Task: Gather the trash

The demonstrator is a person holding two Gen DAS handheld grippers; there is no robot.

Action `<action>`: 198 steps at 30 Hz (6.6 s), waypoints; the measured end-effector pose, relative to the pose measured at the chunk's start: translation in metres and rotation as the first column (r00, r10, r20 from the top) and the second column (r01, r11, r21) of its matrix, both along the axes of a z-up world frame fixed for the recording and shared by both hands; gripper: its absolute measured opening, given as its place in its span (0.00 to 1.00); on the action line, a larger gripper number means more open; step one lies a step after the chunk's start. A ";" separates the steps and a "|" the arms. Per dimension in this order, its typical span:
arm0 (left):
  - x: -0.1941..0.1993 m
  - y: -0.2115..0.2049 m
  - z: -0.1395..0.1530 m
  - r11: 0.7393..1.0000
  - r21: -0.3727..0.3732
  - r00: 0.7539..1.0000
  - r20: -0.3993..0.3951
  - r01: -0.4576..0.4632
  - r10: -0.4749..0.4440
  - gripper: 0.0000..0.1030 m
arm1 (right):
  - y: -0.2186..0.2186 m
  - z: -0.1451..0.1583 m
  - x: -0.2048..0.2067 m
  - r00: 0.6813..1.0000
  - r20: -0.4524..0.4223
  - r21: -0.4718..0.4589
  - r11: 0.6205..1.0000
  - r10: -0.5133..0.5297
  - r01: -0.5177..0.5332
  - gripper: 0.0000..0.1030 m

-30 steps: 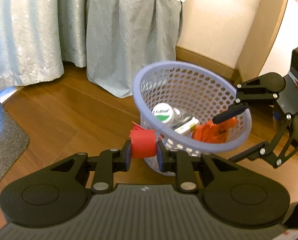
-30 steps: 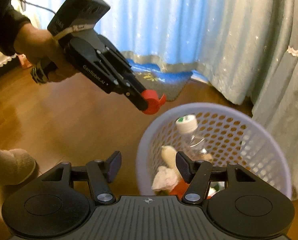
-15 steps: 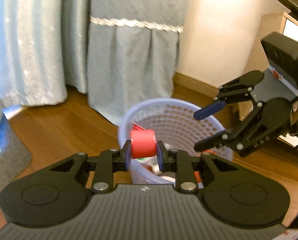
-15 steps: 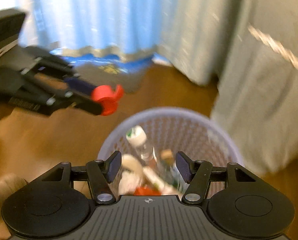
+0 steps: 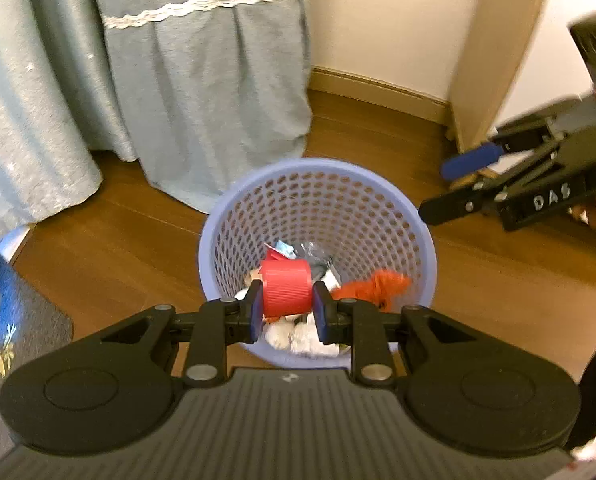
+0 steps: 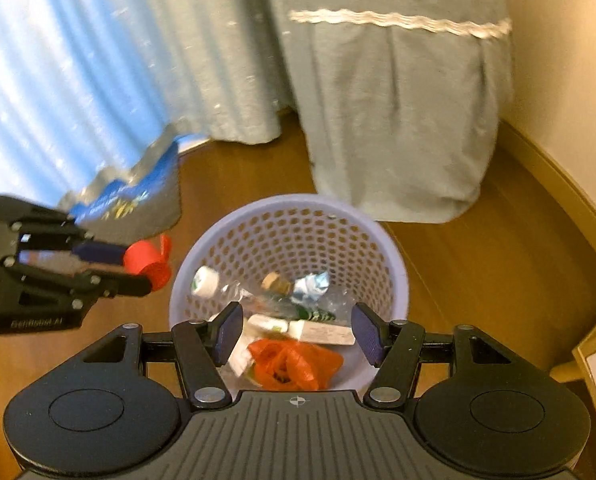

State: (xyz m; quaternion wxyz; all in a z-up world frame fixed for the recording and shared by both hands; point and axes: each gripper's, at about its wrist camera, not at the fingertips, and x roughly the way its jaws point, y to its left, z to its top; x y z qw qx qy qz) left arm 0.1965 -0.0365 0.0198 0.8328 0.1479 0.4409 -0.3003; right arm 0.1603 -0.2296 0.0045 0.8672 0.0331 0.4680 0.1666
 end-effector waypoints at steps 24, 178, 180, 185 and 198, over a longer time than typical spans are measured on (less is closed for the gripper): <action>0.052 -0.053 -0.039 0.985 -0.069 0.988 -0.016 -0.157 0.156 0.60 | -0.033 -0.006 0.043 0.991 0.018 -0.019 0.991 -0.132 0.132 0.56; -0.232 0.069 0.028 0.775 -0.033 0.775 -0.059 -0.631 0.629 0.99 | 0.065 0.014 -0.203 0.997 0.017 -0.161 0.984 -0.074 0.076 0.56; -0.232 0.069 0.028 0.775 -0.034 0.775 -0.062 -0.631 0.628 0.99 | 0.064 0.013 -0.203 0.997 0.018 -0.162 0.984 -0.075 0.077 0.56; -0.232 0.069 0.028 0.775 -0.034 0.775 -0.061 -0.631 0.629 0.99 | 0.064 0.012 -0.202 0.997 0.015 -0.164 0.984 -0.076 0.077 0.56; -0.232 0.066 0.028 0.780 -0.037 0.781 -0.055 -0.625 0.623 0.99 | 0.064 0.012 -0.202 0.997 0.019 -0.169 0.982 -0.079 0.081 0.56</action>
